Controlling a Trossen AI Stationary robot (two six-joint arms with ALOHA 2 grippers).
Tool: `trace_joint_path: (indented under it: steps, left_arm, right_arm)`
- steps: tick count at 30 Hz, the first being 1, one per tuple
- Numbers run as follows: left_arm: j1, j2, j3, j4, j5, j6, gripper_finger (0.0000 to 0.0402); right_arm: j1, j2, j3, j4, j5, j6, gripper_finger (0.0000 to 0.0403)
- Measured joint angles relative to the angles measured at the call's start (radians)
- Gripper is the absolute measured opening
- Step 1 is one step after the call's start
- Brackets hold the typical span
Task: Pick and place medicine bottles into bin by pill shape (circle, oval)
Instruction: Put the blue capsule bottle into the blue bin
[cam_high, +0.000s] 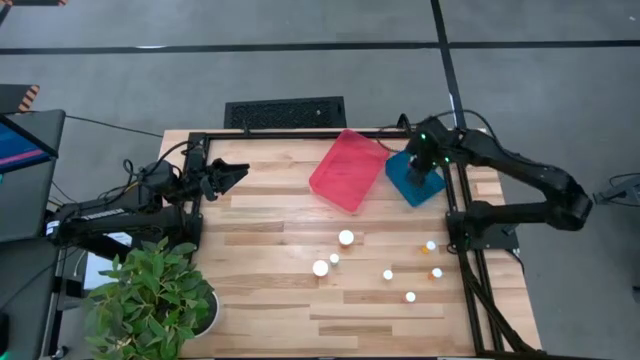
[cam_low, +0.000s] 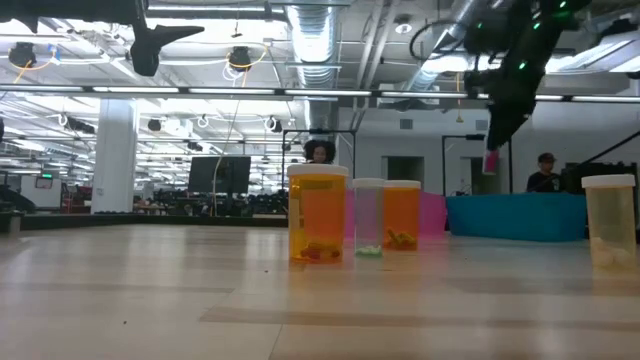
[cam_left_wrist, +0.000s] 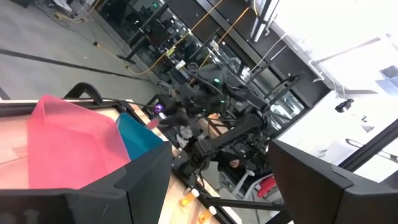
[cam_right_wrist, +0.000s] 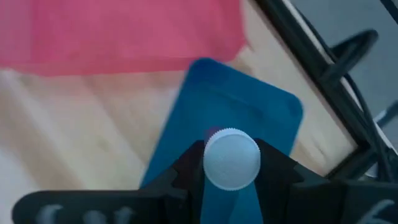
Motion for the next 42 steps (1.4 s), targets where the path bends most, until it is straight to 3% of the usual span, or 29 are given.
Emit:
trace_joint_path:
  steps: [9, 25, 42]
  left_arm:
    - [0.0, 0.0, 0.0, 0.0, 0.0, -0.002, 0.0259]
    - [0.0, 0.0, 0.0, 0.0, -0.007, -0.003, 0.0259]
    - [0.0, 0.0, 0.0, 0.0, -0.009, -0.011, 0.0259]
  right_arm:
    - [-0.098, 0.167, -0.01, 0.105, -0.076, -0.002, 0.0124]
    - [-0.072, 0.289, -0.126, 0.323, -0.046, -0.011, 0.0123]
    - [-0.05, 0.343, -0.126, 0.36, 0.011, -0.029, 0.0131]
